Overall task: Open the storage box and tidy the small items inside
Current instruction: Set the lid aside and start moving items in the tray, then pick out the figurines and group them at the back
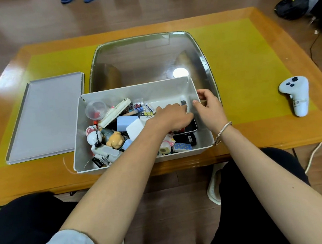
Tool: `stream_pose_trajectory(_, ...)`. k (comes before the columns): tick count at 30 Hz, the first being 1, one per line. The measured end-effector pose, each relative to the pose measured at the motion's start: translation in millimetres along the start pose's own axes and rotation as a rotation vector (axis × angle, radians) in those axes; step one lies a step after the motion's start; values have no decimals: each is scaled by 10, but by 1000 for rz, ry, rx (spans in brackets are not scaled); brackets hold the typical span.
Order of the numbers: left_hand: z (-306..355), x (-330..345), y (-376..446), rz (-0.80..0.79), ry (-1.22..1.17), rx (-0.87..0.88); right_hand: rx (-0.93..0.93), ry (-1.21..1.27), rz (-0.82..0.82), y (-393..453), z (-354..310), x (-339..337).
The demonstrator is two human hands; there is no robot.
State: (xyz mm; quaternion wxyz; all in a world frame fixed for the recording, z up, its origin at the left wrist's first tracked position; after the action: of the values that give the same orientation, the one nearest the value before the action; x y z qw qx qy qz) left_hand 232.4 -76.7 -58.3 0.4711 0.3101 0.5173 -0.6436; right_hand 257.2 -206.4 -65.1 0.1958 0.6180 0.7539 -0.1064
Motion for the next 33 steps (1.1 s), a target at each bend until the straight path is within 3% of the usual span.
stream_pose_trajectory(26, 30, -4, -45, 37, 70, 42, -22, -171, -6, -19, -91, -15)
stream_pose_trajectory(30, -26, -91, -176, 116, -23, 62, -76, -294, 4, -37, -167, -43)
stream_pose_trajectory(33, -98, -161, -370, 173, -98, 79, -152, -646, -7, -42, -233, -46)
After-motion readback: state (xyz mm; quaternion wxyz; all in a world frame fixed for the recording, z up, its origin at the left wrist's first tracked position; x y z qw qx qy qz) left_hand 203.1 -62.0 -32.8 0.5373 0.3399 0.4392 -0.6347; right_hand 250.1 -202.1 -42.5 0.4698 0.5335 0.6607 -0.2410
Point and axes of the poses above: each hand's wrist, its own y-axis towards the middle knuckle, its own x-axis out of the palm, z = x × y, the point moved 1 cm from there along y, towards the middle knuckle, and after that the axes turned 3 degrees about -x, right-handed, at the moved point
